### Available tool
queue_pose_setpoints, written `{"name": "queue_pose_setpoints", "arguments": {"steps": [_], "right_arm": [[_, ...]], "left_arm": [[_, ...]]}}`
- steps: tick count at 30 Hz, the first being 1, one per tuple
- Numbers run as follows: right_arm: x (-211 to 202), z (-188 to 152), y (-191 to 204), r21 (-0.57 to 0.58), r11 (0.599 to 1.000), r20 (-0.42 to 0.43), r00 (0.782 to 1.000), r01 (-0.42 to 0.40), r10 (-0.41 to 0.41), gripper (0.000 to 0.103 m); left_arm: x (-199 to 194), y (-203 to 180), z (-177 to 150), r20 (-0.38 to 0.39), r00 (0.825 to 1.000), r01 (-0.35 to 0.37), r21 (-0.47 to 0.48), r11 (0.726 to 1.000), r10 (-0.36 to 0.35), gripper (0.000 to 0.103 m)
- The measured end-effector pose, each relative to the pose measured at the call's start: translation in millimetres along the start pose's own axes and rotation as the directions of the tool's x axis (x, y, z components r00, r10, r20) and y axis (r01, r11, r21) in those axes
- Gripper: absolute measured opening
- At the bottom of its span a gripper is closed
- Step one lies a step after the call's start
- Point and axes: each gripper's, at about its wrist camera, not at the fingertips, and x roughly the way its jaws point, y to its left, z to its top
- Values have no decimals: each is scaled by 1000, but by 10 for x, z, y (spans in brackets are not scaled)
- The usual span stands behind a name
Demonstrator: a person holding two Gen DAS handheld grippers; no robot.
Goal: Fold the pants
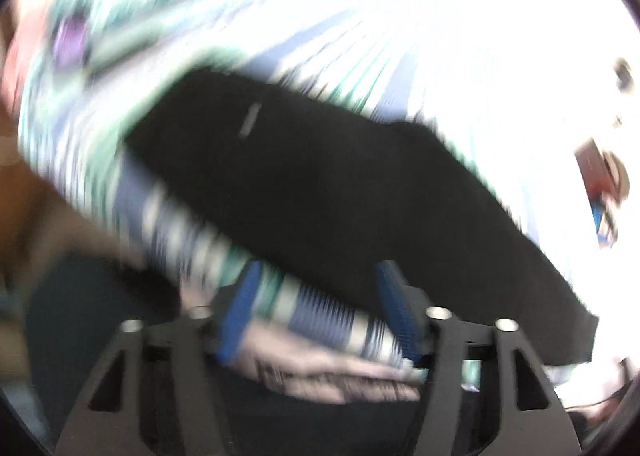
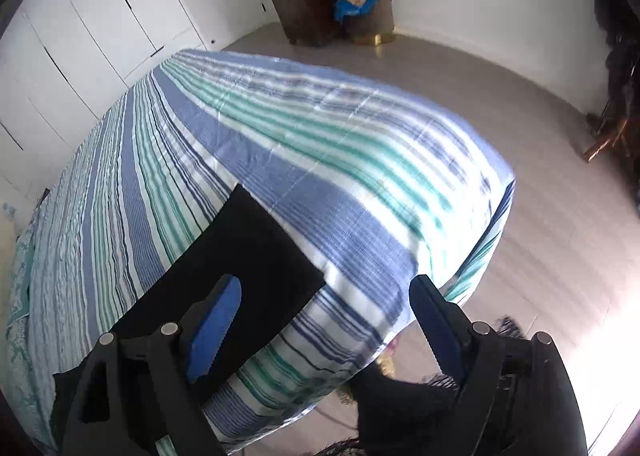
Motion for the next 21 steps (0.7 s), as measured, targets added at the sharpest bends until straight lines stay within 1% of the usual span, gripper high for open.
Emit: {"name": "queue_pose_setpoints", "arguments": {"steps": [1,2,3,4,5,6,7,8,9,10,11,12,14,15,16,17,18,19,20,21], "right_arm": [[-111,-6,70,-41,999,37,999,6,-4,86],[-178,-14,166,-77,997,55,998,-5,9,86],[-221,-41,274,-109,994,63,998,-23,30,86],[-247,-78,422,-146,988,62,996,-51,61,87],[-251,-149,627,-192,977,49,994,-90,102,89],[-237,-237,831,-233,964,31,990,-127,138,90],[-207,-345,1034,-275,947,7,984,-169,178,90],[-157,-499,1278,-319,922,-34,975,-220,221,90],[-92,-626,1469,-352,900,-76,966,-259,248,90],[-36,-767,1616,-376,881,-106,958,-286,266,90],[24,-919,1791,-411,854,-136,948,-318,288,90],[70,-1045,1930,-448,826,-154,940,-341,304,90],[180,-1276,2054,-518,774,-193,932,-364,308,90],[255,-1380,2110,-550,751,-216,931,-365,294,90],[356,-1457,2146,-572,734,-245,930,-367,274,90],[472,-1525,2165,-590,721,-277,930,-363,242,90],[549,-1565,2166,-595,719,-297,929,-360,220,90],[604,-1589,2138,-599,719,-304,931,-353,204,91],[620,-1599,2126,-607,714,-296,933,-348,202,95],[629,-1605,2125,-619,704,-292,935,-347,204,97]], "left_arm": [[44,-77,107,21,1000,1,40,999,-2,73],[158,-148,229,26,1000,8,75,997,-10,73],[349,-210,353,16,1000,11,111,994,-12,73],[523,-242,424,-1,1000,-12,137,991,12,73],[853,-241,490,-42,993,-98,183,978,107,73],[1116,-197,509,-83,973,-193,220,956,215,74],[1283,-130,497,-100,965,-211,241,947,241,73],[1273,-118,495,-66,972,-203,244,948,225,73],[1219,-163,503,-41,969,-224,252,941,242,73],[1182,-227,502,-53,962,-247,257,934,269,73],[1114,-271,493,-54,958,-259,245,934,280,72],[1023,-305,485,-42,968,-233,228,945,249,72],[820,-399,513,-11,993,-115,211,971,120,73],[770,-487,543,-1,998,-68,215,974,70,73],[775,-598,607,-8,1000,-17,221,975,20,74],[818,-679,659,-21,1000,19,223,975,-15,75],[911,-795,746,-46,997,76,223,972,-68,75],[1053,-897,832,-69,993,106,217,970,-93,75],[1223,-968,908,-92,992,110,213,971,-92,75],[1399,-1013,1029,-108,992,86,208,974,-65,75]]}}
